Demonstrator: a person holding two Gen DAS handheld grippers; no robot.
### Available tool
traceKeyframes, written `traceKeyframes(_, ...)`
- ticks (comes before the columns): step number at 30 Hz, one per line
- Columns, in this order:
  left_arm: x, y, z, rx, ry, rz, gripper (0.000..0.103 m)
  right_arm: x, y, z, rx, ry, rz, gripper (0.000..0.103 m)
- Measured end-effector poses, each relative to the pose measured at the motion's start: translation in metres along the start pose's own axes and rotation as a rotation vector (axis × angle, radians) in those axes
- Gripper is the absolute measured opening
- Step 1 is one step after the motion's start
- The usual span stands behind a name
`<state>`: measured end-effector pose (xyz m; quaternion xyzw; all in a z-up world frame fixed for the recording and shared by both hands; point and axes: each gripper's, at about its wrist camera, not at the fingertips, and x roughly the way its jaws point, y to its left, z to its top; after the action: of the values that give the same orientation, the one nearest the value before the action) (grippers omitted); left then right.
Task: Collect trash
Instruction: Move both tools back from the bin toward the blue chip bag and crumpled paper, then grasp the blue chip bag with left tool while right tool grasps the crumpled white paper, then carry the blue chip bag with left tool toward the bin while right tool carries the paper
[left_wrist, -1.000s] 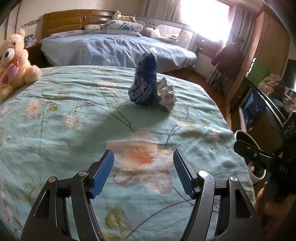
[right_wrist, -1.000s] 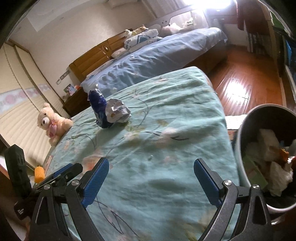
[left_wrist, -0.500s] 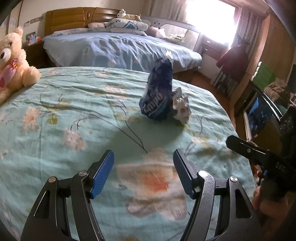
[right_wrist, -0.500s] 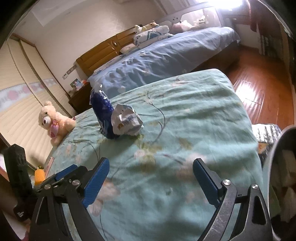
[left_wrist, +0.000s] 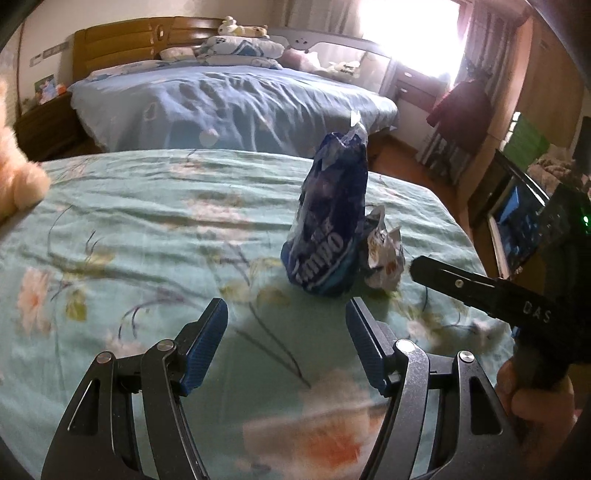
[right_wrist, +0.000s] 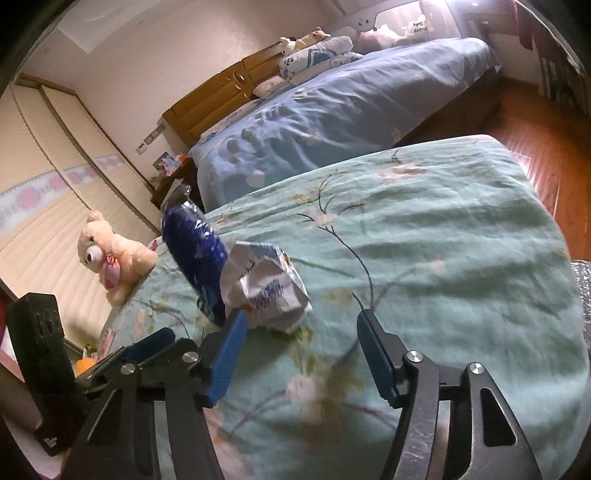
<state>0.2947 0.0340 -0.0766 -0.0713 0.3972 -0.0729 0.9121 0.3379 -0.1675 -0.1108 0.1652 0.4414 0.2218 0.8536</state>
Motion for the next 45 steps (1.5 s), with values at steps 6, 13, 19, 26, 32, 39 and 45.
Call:
traceKeyframes(6, 0.016, 0.000, 0.013, 0.020, 0.012, -0.033, 0.067, 0.015, -0.006, 0.009, 0.030, 0.033, 0.051, 0.045)
traceKeyframes(13, 0.025, -0.012, 0.018, 0.060, 0.032, -0.086, 0.044, 0.020, -0.009, 0.009, 0.035, 0.060, 0.080, 0.014)
traceKeyframes(19, 0.020, -0.014, 0.015, 0.070, 0.010, -0.071, 0.033, 0.008, -0.014, 0.003, 0.050, 0.046, 0.067, 0.005)
traceKeyframes(26, 0.001, -0.008, 0.006, 0.058, -0.022, -0.047, 0.029, -0.017, -0.021, -0.011, 0.058, 0.029, 0.048, 0.004)
traceKeyframes(32, -0.024, -0.014, -0.014, 0.041, -0.036, -0.058, 0.029, -0.045, -0.023, -0.029, 0.063, -0.012, 0.010, 0.004)
traceKeyframes(39, -0.045, -0.032, -0.036, 0.048, -0.036, -0.079, 0.029, -0.079, -0.021, -0.052, 0.047, -0.058, -0.045, 0.004)
traceKeyframes(45, -0.056, -0.045, -0.051, 0.058, -0.028, -0.098, 0.029, -0.088, -0.021, -0.063, 0.064, -0.055, -0.044, 0.022)
